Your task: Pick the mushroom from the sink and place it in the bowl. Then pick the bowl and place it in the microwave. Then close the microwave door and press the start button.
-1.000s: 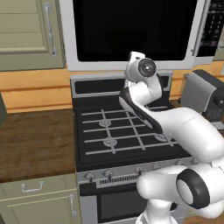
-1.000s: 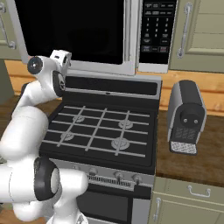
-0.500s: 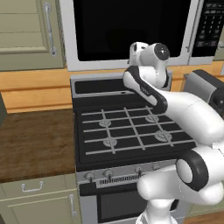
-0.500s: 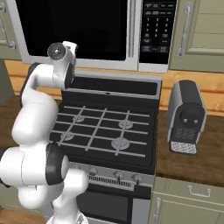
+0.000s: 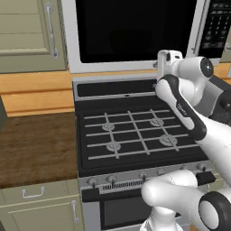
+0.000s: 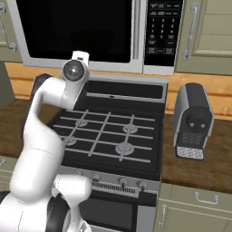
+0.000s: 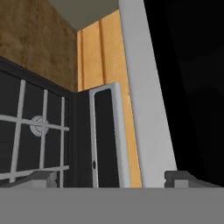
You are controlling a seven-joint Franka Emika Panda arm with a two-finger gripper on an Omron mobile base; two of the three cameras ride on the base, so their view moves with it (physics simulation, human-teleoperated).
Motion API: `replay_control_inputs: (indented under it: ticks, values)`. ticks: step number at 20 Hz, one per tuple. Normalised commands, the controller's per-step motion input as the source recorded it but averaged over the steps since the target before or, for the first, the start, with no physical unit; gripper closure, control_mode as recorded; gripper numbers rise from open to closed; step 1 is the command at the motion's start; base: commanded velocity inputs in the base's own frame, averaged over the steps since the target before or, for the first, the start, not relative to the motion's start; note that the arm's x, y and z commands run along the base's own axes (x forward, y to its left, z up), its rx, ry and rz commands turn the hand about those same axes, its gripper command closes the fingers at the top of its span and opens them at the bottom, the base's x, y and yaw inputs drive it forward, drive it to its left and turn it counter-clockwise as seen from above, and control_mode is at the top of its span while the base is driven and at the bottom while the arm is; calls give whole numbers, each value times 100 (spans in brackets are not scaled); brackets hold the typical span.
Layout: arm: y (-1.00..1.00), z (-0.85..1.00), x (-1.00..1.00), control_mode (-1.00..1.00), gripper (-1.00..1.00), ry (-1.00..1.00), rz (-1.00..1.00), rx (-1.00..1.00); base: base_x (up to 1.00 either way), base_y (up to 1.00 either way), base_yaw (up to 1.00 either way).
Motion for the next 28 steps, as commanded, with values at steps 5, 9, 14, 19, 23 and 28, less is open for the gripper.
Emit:
replay_control_inputs:
  ticks: [5,9,14,19,23,28]
  values:
    - [-94,0,-91,-100,-100,-2,0,0,0,0,0]
    - [-97,9,-58,-100,-100,-3,0,-1,0,0,0]
    - [-90,37,-26,-100,-100,-6,0,-4,0,0,0]
    - [-67,55,0,-100,-100,-12,0,-6,0,0,0]
    - [-54,45,2,-100,-100,-8,0,-6,0,0,0]
    - [-29,5,38,-100,-100,0,0,-2,0,0,0]
